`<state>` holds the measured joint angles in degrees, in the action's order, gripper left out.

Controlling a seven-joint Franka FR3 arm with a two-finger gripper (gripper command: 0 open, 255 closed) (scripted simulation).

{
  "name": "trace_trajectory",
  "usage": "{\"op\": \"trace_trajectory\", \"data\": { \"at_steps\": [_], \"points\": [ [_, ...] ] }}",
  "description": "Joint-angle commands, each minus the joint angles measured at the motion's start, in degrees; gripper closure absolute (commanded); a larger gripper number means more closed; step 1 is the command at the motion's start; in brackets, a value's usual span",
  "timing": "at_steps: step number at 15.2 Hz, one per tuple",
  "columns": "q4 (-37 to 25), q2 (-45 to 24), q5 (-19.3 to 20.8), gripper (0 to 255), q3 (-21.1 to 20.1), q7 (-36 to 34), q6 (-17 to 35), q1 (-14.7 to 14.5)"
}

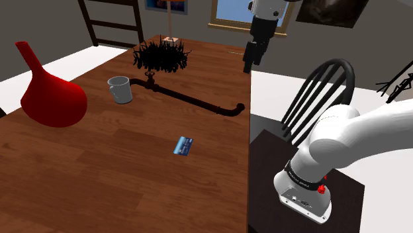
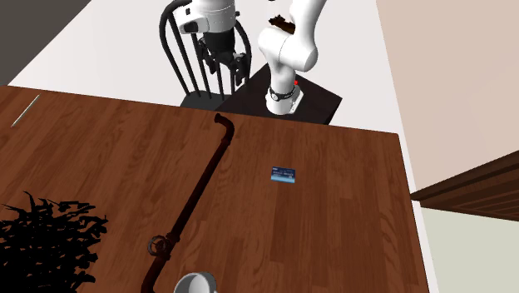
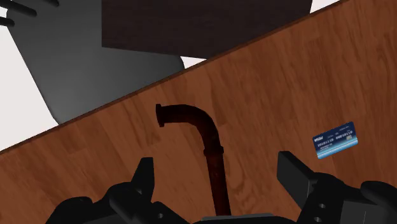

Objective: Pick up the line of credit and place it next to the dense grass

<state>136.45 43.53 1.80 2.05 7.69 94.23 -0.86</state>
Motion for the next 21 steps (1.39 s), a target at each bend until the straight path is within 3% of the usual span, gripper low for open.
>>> {"op": "trace_trajectory", "data": {
  "at_steps": [1,8,14,18,21],
  "points": [
    [0.0,0.0,0.0,0,0.0,0.0,0.0,0.0],
    [13.37,11.43,-5.88,0,-14.83,-23.81,8.67,1.15],
    [17.7,12.54,-11.93,0,-31.29,-45.7,16.4,2.2],
    [16.39,8.76,-14.57,0,-43.84,-60.73,21.54,6.05],
    [13.31,4.79,-15.07,0,-54.06,-72.06,24.79,11.85]
  ]
}}
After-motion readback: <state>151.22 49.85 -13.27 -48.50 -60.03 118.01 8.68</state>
